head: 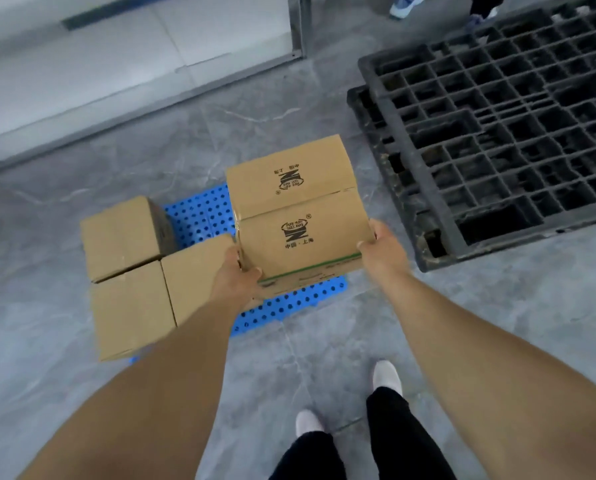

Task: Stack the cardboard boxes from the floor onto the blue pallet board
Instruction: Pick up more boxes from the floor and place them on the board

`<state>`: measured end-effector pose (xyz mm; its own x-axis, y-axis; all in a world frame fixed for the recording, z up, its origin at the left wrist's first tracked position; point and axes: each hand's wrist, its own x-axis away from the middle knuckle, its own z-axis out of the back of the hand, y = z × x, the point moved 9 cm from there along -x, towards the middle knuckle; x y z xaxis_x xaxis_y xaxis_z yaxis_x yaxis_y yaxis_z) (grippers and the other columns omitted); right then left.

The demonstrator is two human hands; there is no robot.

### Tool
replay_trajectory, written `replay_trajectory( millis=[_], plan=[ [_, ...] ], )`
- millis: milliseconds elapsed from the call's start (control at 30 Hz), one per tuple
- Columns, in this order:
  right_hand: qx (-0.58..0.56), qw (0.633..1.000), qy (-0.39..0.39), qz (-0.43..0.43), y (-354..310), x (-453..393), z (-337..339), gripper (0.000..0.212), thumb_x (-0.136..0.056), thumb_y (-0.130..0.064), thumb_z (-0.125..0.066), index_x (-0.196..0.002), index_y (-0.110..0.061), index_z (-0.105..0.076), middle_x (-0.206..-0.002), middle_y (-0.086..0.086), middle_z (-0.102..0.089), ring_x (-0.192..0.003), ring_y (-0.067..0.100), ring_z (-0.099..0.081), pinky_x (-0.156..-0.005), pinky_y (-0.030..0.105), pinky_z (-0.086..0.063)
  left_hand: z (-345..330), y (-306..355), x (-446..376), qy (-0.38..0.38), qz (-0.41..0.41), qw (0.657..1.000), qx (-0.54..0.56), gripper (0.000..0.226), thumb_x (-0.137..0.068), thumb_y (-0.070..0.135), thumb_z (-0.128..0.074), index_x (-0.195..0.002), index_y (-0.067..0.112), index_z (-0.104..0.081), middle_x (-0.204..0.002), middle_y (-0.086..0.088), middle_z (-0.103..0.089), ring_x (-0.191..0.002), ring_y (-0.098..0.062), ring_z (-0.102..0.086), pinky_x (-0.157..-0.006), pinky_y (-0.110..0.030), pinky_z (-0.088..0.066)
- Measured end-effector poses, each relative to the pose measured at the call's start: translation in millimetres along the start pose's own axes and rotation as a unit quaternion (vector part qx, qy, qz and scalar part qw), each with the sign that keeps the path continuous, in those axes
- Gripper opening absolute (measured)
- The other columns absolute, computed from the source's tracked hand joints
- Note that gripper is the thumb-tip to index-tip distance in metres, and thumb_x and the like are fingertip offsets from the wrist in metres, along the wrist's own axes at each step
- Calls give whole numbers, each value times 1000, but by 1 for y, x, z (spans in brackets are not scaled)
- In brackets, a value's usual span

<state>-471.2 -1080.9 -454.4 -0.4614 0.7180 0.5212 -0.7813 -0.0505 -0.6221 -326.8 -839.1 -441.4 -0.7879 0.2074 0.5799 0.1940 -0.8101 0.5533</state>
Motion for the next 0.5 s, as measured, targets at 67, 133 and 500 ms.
replay_trajectory(
  millis=[67, 133, 500],
  plan=[
    [5, 1000, 1, 13, 13, -25, -16, 42, -92, -12, -43, -131, -29, -42, -97, -8, -53, -58, -6, -37, -42, 16, -27, -17, -9, -22, 5, -3, 1000, 2, 55, -91, 17, -53, -140, 24, -30, -125, -3, -55, -69, -6, -51, -61, -20, -40],
    [11, 1000, 2, 28, 31, -52, -36, 38, -93, -11, -43, -127, -28, -44, -87, -9, -50, -57, -6, -36, -36, 13, -29, -36, -25, -48, 13, -10, 1000, 4, 54, -90, 17, -55, -139, 24, -32, -130, -2, -53, -91, -16, -51, -76, -27, -39],
    [17, 992, -51, 112, 104, -175, -172, 31, -92, -12, -44, -120, -24, -49, -93, -6, -52, -80, 13, -50, -62, 25, -41, -121, -132, -167, 68, 9, 997, -38, 48, -85, 24, -61, -130, 24, -42, -122, -4, -54, -118, -28, -47, -103, -50, -37]
  ],
)
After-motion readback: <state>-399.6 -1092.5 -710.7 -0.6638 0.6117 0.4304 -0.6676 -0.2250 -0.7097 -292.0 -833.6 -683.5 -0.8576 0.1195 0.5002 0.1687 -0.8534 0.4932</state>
